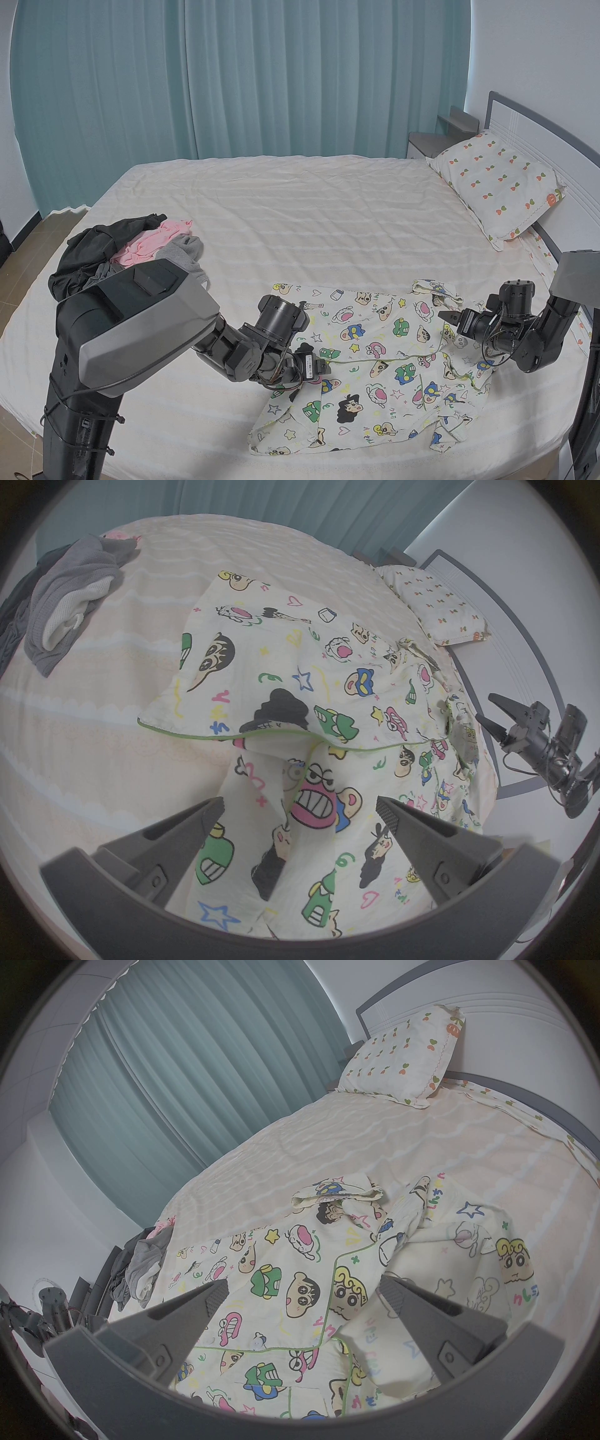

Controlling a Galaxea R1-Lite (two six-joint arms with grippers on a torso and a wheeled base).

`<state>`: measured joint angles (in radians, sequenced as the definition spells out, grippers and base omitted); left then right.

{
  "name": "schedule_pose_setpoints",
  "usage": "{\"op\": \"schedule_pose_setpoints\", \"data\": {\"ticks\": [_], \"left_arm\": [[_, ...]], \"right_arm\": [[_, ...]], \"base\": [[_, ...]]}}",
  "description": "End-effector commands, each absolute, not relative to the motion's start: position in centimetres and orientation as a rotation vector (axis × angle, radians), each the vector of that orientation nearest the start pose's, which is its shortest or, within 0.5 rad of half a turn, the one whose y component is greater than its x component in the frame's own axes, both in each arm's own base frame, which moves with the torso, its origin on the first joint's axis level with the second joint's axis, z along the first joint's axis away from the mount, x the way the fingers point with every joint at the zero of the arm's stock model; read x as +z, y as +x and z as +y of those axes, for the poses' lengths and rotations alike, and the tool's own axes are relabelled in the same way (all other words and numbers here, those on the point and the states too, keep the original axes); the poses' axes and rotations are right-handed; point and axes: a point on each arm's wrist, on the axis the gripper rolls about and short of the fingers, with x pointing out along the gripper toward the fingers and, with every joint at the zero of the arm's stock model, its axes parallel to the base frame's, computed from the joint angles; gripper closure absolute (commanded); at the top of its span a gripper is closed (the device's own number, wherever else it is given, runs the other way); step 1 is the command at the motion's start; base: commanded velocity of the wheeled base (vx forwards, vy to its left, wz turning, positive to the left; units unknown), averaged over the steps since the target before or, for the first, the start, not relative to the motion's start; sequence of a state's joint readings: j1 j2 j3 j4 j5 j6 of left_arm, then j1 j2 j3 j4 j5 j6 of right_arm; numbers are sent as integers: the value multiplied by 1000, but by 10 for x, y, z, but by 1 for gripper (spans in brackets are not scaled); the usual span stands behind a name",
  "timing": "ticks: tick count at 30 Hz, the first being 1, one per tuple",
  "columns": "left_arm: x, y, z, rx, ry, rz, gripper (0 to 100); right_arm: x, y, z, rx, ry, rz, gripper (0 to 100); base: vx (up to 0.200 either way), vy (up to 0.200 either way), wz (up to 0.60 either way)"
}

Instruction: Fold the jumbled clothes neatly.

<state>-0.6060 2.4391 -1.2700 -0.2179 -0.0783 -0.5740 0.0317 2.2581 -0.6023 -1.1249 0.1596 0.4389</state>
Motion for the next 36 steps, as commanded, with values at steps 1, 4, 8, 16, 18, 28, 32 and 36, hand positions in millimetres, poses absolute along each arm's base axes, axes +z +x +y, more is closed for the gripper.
{"op": "schedule_pose_setpoints", "data": {"ticks": [1,4,8,16,18,28,32,36], "left_arm": [[-27,353,-247,-336,-255,1072,0],[-31,355,-249,-308,-240,1058,0],[-35,357,-250,-285,-228,1046,0],[-38,357,-250,-244,-206,1033,100],[-38,357,-250,-242,-204,1032,100],[-33,354,-243,-211,-183,1078,100],[-30,356,-225,-169,-155,1123,100],[-30,361,-214,-125,-144,1122,100]], "right_arm": [[-2,339,14,65,461,568,0],[-1,339,14,67,460,554,0],[-1,339,14,68,460,551,0],[-2,338,15,69,458,559,0],[-3,338,14,68,459,560,0],[-3,337,14,68,457,562,0],[-5,336,14,68,449,570,0],[-6,336,14,71,438,571,0]], "base": [[0,0,0],[0,0,0],[0,0,0],[0,0,0],[0,0,0],[0,0,0],[0,0,0],[0,0,0]]}}
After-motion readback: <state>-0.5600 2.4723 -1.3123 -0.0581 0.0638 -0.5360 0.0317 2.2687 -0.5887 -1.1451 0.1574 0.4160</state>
